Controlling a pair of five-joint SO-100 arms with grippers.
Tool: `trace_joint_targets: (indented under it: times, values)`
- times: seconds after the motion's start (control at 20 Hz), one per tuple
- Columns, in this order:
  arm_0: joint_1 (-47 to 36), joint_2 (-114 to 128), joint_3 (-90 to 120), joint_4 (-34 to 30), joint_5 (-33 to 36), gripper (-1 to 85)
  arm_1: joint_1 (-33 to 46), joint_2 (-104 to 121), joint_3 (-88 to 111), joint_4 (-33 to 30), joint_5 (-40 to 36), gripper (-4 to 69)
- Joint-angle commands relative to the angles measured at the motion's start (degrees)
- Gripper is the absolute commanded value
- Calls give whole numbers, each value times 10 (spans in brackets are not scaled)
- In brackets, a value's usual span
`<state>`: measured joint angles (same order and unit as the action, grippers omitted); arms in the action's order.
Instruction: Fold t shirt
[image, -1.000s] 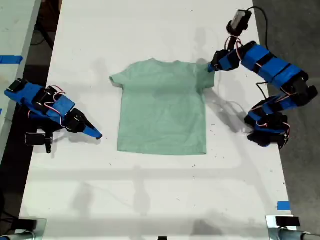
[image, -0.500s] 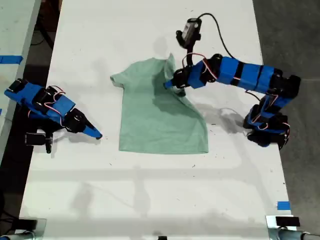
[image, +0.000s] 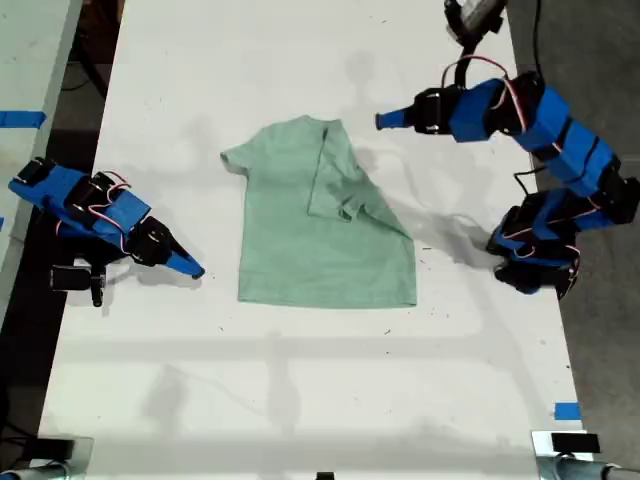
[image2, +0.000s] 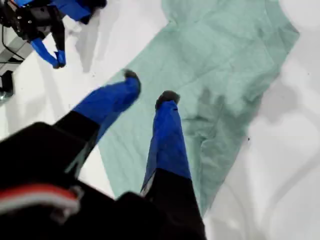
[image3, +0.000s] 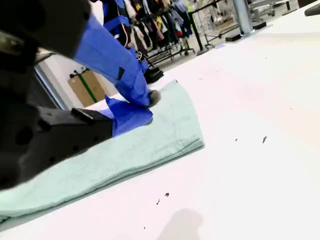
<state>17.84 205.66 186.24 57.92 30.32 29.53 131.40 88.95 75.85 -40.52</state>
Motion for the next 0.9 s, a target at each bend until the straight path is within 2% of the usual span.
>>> trace_joint_targets:
  times: [0.0, 0.1, 0.2, 0.3, 0.4, 0.5, 0.6, 0.85]
  values:
    - [2, 0, 22, 0, 3, -1, -45, 272, 251, -40, 47, -2]
    - [2, 0, 22, 0, 3, -1, -59, 520, 452, -33, 58, 0]
    - [2, 0, 22, 0, 3, -1, -117, 680, 584, 2, 81, 1]
    - [3, 0, 22, 0, 3, -1, -159, 693, 673, 16, 91, 1]
    - [2, 0, 22, 0, 3, -1, -164, 693, 748, 11, 83, 1]
    - [2, 0, 22, 0, 3, -1, -132, 693, 820, 40, 86, 1]
    - [2, 0, 22, 0, 3, -1, -70, 693, 871, 43, 121, 1]
    - [1, 0, 22, 0, 3, -1, -82, 693, 874, 41, 121, 1]
